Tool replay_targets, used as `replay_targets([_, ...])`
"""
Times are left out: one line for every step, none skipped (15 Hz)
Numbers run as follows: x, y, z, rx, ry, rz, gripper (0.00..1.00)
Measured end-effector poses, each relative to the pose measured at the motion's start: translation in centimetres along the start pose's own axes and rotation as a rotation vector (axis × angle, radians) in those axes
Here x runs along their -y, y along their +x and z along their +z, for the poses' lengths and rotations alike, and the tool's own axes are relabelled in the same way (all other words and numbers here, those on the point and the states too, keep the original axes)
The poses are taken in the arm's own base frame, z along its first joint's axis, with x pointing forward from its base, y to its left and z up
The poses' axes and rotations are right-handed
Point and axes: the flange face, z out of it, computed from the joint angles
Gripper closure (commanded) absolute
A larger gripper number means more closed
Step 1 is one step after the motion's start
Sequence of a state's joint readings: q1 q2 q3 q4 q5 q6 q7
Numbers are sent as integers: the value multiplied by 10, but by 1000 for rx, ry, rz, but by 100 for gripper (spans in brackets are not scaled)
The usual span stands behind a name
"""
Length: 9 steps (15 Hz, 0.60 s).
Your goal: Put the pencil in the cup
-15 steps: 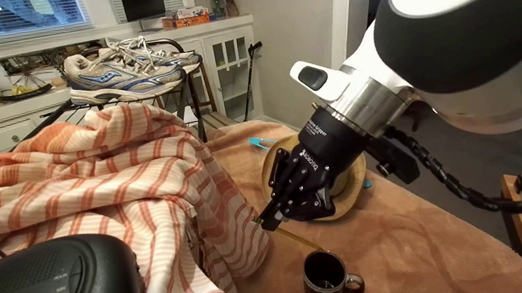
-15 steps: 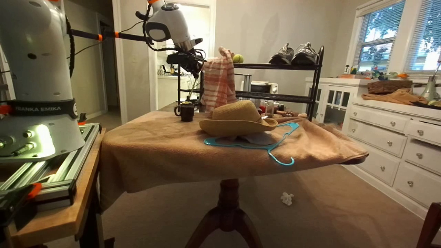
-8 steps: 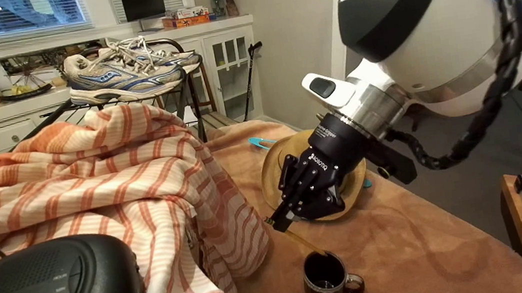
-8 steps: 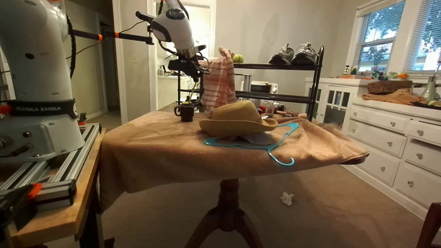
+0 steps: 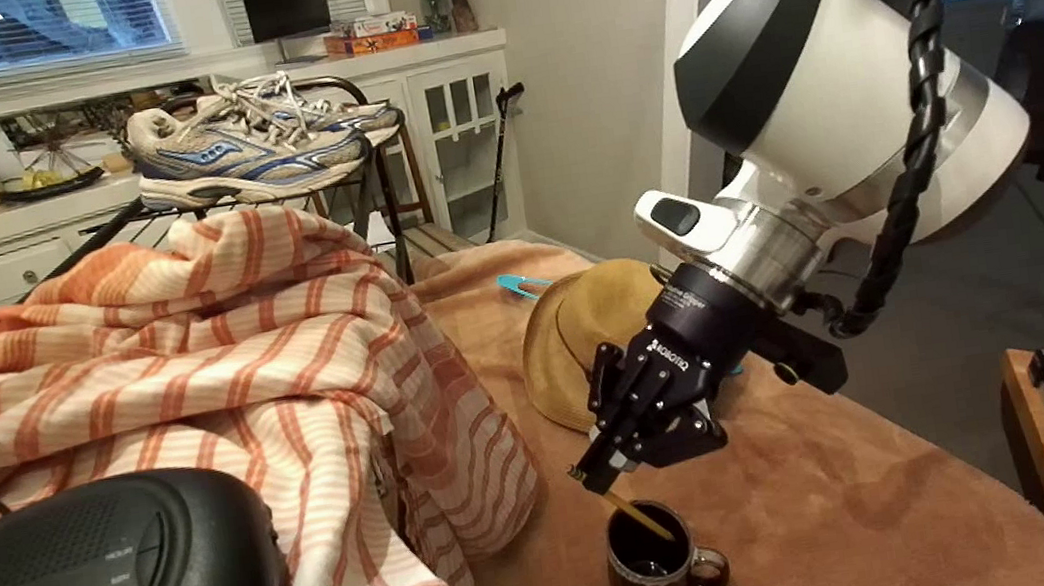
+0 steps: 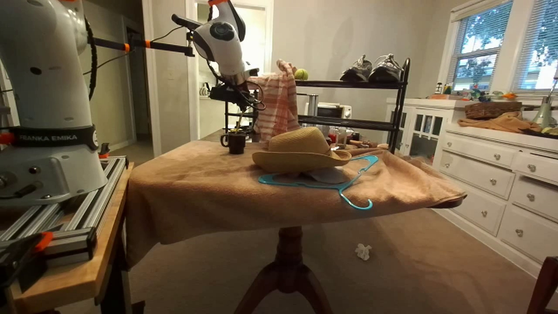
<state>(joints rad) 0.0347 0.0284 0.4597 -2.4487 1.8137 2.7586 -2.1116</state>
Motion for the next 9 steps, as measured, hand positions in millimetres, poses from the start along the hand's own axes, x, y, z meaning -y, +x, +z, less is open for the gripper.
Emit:
replay_targets([1,-3,1,1,7,-3,98])
replay_targets([2,-6,2,2,14,-6,98])
replay_targets([3,-8,3,4,18,-11,98])
replay_targets([4,-10,3,7,21,-15,98])
replay_targets([4,-11,4,9,23,-17,98])
replay_targets([4,-12,5,11,24,-18,67])
replay_targets([4,-14,6,13,26,-17,65])
replay_targets([4,-15,7,15,29,-15,60])
replay_targets([4,-16,8,18,31,-14,53])
